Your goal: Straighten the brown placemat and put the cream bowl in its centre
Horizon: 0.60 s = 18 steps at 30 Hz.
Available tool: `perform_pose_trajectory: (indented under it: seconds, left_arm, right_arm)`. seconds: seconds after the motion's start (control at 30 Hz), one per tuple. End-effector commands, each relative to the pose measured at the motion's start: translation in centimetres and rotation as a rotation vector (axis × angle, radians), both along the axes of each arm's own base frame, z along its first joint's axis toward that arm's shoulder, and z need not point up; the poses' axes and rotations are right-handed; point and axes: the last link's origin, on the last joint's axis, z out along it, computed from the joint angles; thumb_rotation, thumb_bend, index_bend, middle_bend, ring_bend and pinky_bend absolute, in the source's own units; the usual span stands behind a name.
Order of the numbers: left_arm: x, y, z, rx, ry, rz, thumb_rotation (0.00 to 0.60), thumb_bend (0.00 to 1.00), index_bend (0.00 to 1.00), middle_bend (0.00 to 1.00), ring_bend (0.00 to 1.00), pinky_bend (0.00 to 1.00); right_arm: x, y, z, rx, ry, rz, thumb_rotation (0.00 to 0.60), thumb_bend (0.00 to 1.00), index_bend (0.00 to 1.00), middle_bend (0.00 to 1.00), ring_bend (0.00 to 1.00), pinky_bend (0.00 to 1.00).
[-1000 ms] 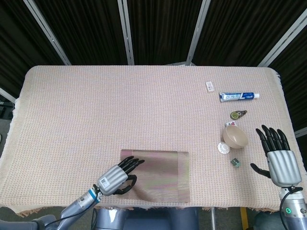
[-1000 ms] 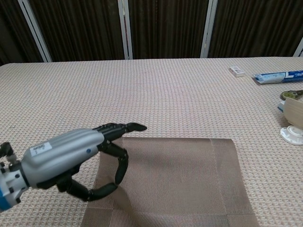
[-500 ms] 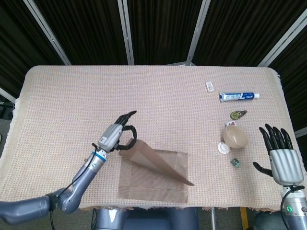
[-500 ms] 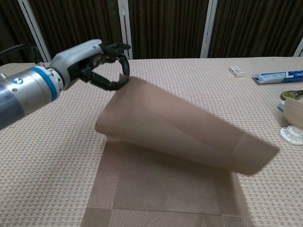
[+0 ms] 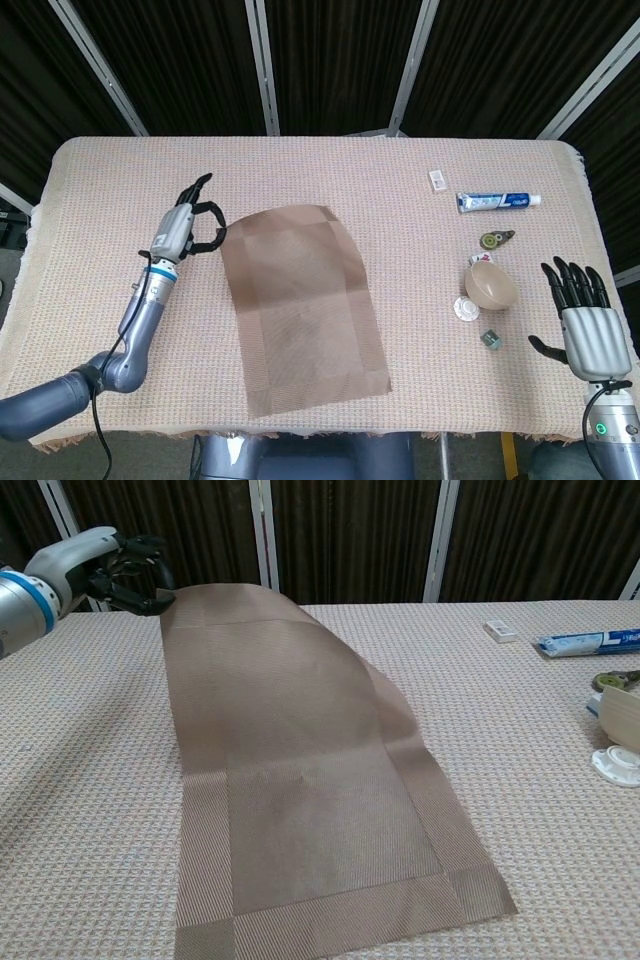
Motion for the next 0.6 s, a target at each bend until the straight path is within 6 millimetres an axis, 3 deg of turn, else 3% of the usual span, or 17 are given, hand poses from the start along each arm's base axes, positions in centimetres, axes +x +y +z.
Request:
perform_pose_trajectory:
  seconds: [0.03,0.07,0.13,0.37,0.6]
  left_arm:
    - [-2.5,-0.1,0.8,0.02,0.046,0.046,0.6,0.28,0.33,0.0,0.0,0.0]
    - [-3.2,-0.1,0.9,0.018,0.069,0.056,0.6,0.13,0.15,0.0,0.0,0.0]
    - [-4.7,-0.4,1.1,-0.001,0.128,0.082,0.6,0.0,0.0,0.0,0.0,0.0]
    - [-6.8,-1.8,3.1,0.041,0.221,0.08,0.6,0.0,0.0,0.0,0.0,0.0]
    - [-7.7,-6.1,7.5,0.18,0.446,0.035,0.6,0.0,0.0,0.0,0.0,0.0]
  right_arm:
    - [0.0,0.1,-0.1,0.004,0.0,-0.001,0.6,0.0,0.0,0.0,0.0,0.0]
    - [0.0,0.1,-0.1,0.006,0.0,-0.001,0.6,0.0,0.0,0.0,0.0,0.0]
    - [0.0,0.1,-0.2,0.012,0.002,-0.001,0.6,0.0,0.0,0.0,0.0,0.0]
    - [0.1,0.4,-0.8,0.042,0.013,0.007,0.6,0.0,0.0,0.0,0.0,0.0]
    - [1.6,0.6,-2.6,0.145,0.024,0.1,0.6,0.0,0.0,0.0,0.0,0.0]
